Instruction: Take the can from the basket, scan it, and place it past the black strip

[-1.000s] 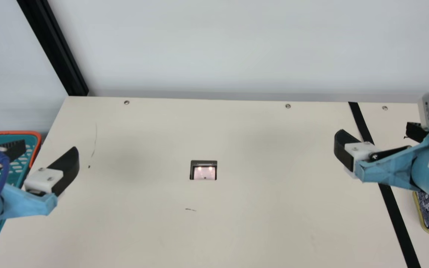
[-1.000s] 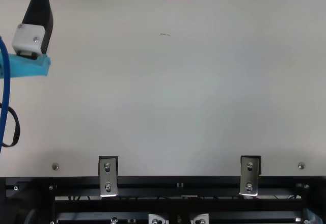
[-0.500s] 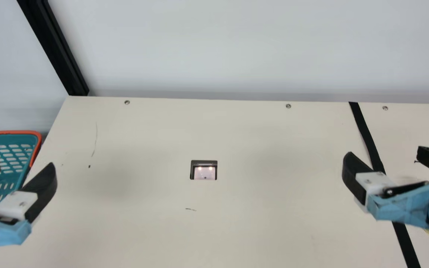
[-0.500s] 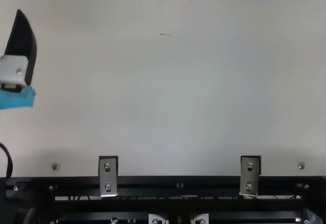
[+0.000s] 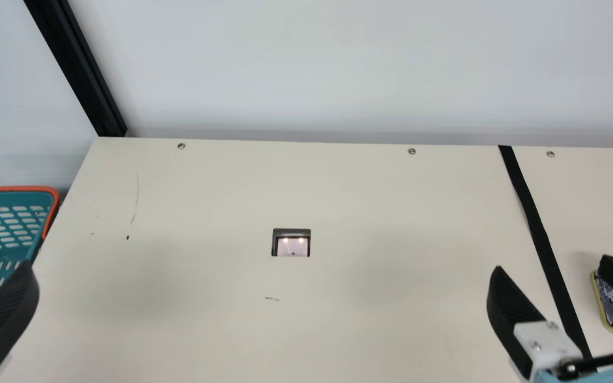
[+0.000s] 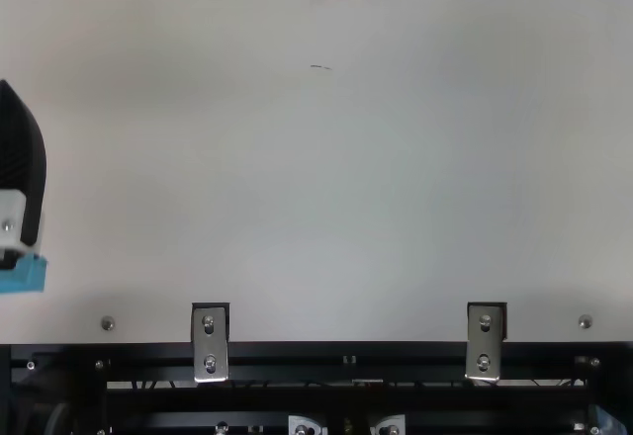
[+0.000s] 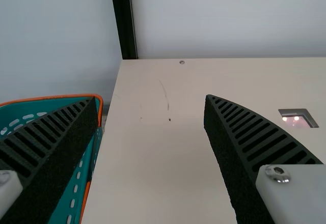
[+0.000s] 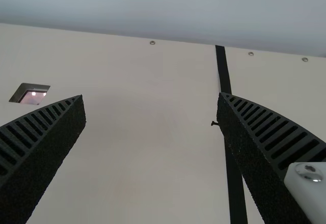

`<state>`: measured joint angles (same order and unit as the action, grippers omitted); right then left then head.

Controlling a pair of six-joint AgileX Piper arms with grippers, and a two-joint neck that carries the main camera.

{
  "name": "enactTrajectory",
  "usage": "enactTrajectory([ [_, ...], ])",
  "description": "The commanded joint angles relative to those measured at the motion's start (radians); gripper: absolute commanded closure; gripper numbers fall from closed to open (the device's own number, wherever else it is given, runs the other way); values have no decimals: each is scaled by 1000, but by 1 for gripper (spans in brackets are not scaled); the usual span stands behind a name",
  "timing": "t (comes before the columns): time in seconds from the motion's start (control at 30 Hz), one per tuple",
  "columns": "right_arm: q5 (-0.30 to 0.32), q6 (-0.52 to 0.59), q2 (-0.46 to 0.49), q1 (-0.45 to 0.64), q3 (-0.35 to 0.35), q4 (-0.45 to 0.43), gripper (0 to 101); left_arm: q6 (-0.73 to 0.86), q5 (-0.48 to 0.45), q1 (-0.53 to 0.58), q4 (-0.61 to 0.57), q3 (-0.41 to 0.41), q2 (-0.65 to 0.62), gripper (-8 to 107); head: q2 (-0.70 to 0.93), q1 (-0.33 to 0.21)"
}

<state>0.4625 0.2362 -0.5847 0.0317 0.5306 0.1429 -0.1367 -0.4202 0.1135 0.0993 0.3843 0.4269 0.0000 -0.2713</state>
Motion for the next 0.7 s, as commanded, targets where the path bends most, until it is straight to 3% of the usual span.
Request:
enactTrajectory([
  [0.0, 8, -6, 68, -5, -25, -8, 0, -2, -36, 1, -5, -5, -61, 9, 0, -8],
  [0.5, 106, -111, 348, -61, -123, -96, 0, -35, -237, 16, -20, -53, -310, 9, 0, -8],
  [0.67, 112, -152, 419, -83, -160, -134, 0, -32, -288, 29, -33, -83, -375, 9, 0, -8],
])
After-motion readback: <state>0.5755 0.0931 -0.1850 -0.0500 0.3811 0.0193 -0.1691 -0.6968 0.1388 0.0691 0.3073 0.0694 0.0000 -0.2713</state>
